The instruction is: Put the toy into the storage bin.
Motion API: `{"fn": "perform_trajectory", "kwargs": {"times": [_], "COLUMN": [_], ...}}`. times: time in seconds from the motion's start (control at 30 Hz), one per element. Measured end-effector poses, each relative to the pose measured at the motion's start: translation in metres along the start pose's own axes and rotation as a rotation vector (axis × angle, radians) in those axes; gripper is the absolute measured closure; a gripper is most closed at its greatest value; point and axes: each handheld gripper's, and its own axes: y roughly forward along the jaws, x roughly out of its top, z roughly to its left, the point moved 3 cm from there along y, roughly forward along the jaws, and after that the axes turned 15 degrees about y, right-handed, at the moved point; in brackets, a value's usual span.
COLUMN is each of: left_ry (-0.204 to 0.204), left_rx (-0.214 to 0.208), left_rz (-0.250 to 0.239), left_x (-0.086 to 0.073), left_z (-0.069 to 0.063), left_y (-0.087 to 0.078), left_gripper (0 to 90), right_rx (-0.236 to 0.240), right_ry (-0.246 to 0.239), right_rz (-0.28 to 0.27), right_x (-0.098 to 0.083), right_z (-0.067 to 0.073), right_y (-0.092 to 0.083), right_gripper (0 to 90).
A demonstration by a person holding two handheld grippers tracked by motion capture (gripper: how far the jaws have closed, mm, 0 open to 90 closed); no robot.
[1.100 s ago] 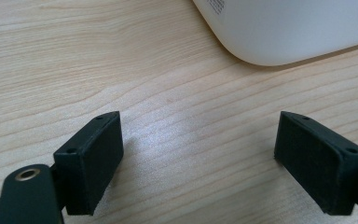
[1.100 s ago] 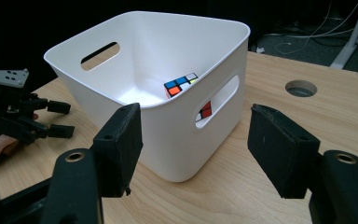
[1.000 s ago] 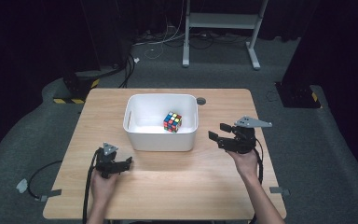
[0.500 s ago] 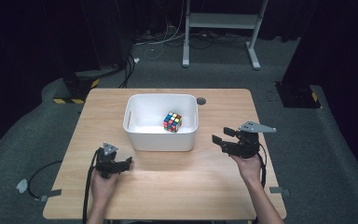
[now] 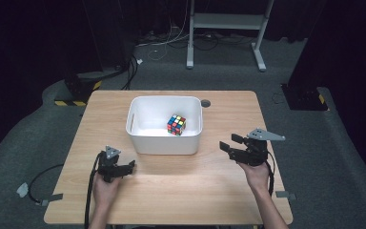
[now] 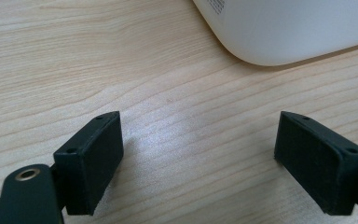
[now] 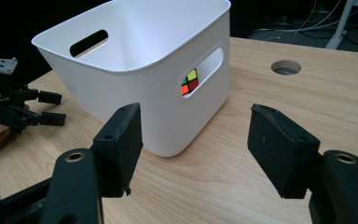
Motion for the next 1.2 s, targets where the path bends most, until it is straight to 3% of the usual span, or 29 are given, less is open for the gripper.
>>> {"fn": "perform_trajectory", "kwargs": {"times": [1.2], "left_ry": [0.0], "left_rx": [0.001], "left_rz": [0.0], "left_x": [0.0], "left_z": [0.0], "left_y": [0.0], "left_gripper": [15.7], "right_rx": [-0.042], "right_ry": [0.012], "right_rz": [0.042], "right_x": [-0.036], "right_z": [-0.009], "right_y": [0.013], "right_gripper": [35.0]}}
